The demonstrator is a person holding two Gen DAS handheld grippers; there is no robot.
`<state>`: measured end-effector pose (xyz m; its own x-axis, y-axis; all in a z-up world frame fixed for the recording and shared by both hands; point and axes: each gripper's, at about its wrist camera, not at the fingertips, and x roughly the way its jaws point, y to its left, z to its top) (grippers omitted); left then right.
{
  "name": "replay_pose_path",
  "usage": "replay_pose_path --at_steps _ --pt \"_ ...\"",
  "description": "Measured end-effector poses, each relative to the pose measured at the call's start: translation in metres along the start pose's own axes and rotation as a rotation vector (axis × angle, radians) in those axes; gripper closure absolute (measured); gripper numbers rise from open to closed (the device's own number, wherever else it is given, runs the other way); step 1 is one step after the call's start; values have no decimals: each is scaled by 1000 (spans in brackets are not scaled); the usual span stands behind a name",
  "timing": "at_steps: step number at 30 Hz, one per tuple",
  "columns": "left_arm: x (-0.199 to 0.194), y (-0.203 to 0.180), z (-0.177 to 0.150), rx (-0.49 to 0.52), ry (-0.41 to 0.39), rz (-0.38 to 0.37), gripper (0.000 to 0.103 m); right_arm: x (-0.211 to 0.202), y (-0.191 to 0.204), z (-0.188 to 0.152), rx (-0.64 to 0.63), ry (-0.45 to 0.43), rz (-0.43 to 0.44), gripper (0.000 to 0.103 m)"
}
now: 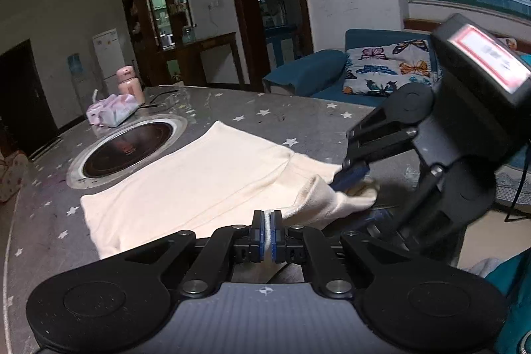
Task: Fold clothes
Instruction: 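Lift the hem with both grippers and fold it toward the collar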
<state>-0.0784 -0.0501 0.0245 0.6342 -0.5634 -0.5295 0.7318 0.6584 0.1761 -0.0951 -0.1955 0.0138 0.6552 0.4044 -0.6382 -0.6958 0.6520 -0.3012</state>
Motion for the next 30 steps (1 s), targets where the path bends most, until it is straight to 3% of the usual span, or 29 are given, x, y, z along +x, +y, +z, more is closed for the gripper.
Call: replay_pose_path --at_steps 1,2,5,14,23,25,28,30 --pt "-3 0 -3 4 1 4 92 2 -4 1 25 5 7 83" --pt "-7 0 -6 4 0 16 87 2 -10 2 58 3 18 86" --pt "-22 -2 -19 4 -9 50 57 -2 -26 7 145 -9 45 89" --pt "-24 -10 -43 84 14 110 38 -5 -60 26 298 -37 92 89" --pt "-33 -4 -50 102 -2 84 30 -3 -70 34 333 -49 83 89" --pt "-28 -2 -51 124 25 89 30 -2 -73 34 351 -50 90 90" --pt "-20 1 -55 153 62 80 46 -1 -75 34 364 -55 90 90" --pt "-24 4 -54 121 57 76 51 -1 -76 34 363 -57 86 89"
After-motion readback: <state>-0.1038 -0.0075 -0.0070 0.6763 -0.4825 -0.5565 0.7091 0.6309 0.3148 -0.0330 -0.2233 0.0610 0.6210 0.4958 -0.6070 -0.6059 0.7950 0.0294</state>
